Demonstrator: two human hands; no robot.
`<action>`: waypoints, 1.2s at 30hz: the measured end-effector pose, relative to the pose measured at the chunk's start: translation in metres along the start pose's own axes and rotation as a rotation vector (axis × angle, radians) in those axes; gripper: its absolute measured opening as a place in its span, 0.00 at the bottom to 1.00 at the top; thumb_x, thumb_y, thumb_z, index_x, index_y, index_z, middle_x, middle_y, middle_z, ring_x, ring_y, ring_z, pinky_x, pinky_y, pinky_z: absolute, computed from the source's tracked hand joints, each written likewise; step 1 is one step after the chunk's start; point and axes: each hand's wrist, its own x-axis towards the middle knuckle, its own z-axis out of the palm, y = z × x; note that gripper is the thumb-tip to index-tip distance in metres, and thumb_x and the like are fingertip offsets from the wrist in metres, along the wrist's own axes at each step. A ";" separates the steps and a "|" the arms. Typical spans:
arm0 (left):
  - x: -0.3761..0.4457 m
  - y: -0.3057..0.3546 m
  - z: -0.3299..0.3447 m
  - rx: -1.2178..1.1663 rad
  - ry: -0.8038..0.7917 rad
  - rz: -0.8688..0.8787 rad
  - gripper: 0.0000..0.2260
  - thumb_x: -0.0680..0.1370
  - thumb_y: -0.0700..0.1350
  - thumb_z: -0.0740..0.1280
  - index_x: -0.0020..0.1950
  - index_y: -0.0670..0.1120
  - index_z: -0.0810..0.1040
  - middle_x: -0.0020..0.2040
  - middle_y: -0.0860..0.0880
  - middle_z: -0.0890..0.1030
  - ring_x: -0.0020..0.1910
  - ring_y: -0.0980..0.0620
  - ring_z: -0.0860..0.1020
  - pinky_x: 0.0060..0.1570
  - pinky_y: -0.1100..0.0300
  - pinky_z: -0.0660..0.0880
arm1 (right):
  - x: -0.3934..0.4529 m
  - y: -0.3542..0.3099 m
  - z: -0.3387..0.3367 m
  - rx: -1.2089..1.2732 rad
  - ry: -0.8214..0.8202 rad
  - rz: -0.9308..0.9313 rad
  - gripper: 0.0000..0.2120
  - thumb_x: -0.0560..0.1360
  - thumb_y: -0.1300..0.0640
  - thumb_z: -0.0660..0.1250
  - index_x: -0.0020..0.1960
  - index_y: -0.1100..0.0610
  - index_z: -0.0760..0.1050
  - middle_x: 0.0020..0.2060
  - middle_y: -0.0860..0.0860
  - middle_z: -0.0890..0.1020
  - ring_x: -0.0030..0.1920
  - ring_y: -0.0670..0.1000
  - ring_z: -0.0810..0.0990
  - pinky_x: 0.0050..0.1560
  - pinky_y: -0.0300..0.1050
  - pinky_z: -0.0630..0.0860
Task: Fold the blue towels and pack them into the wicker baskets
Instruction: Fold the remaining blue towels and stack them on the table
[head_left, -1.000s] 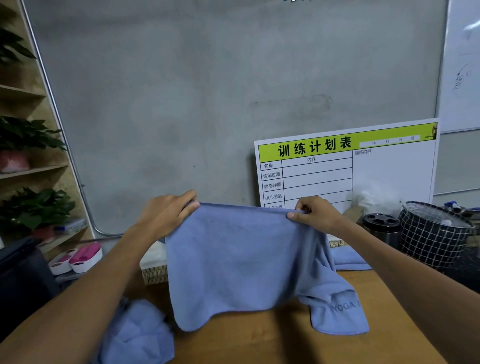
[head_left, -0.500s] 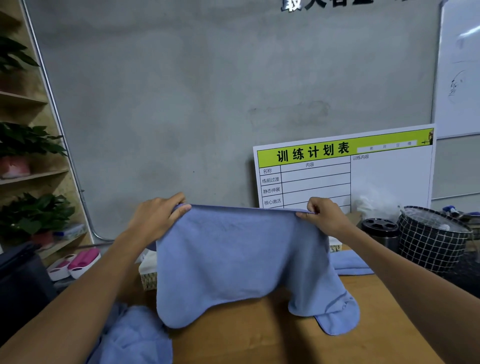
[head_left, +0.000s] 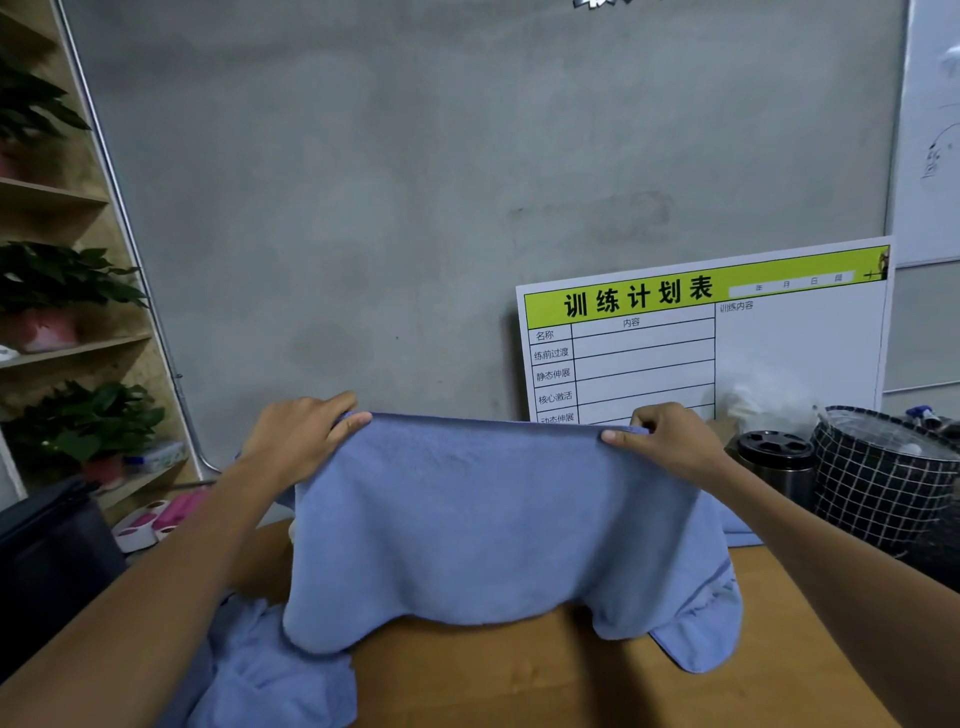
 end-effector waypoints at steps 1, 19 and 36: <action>-0.001 0.001 0.002 0.015 -0.004 0.003 0.18 0.82 0.63 0.51 0.45 0.52 0.69 0.33 0.52 0.74 0.35 0.48 0.74 0.35 0.52 0.71 | 0.000 -0.001 -0.002 -0.042 0.017 0.004 0.31 0.67 0.33 0.73 0.30 0.54 0.60 0.22 0.47 0.63 0.27 0.49 0.65 0.32 0.45 0.58; -0.046 0.010 -0.040 -0.006 0.309 0.097 0.30 0.78 0.71 0.43 0.37 0.51 0.71 0.27 0.50 0.75 0.26 0.47 0.74 0.25 0.58 0.66 | -0.044 -0.047 -0.075 -0.380 0.244 -0.097 0.35 0.65 0.26 0.67 0.27 0.57 0.62 0.24 0.49 0.73 0.34 0.57 0.74 0.33 0.45 0.63; -0.044 0.027 0.086 -0.068 0.182 0.176 0.21 0.80 0.61 0.50 0.44 0.50 0.77 0.35 0.46 0.83 0.34 0.42 0.82 0.31 0.55 0.74 | -0.008 0.023 -0.013 -0.681 0.007 -0.145 0.38 0.60 0.16 0.50 0.37 0.50 0.72 0.38 0.49 0.82 0.46 0.55 0.82 0.42 0.45 0.74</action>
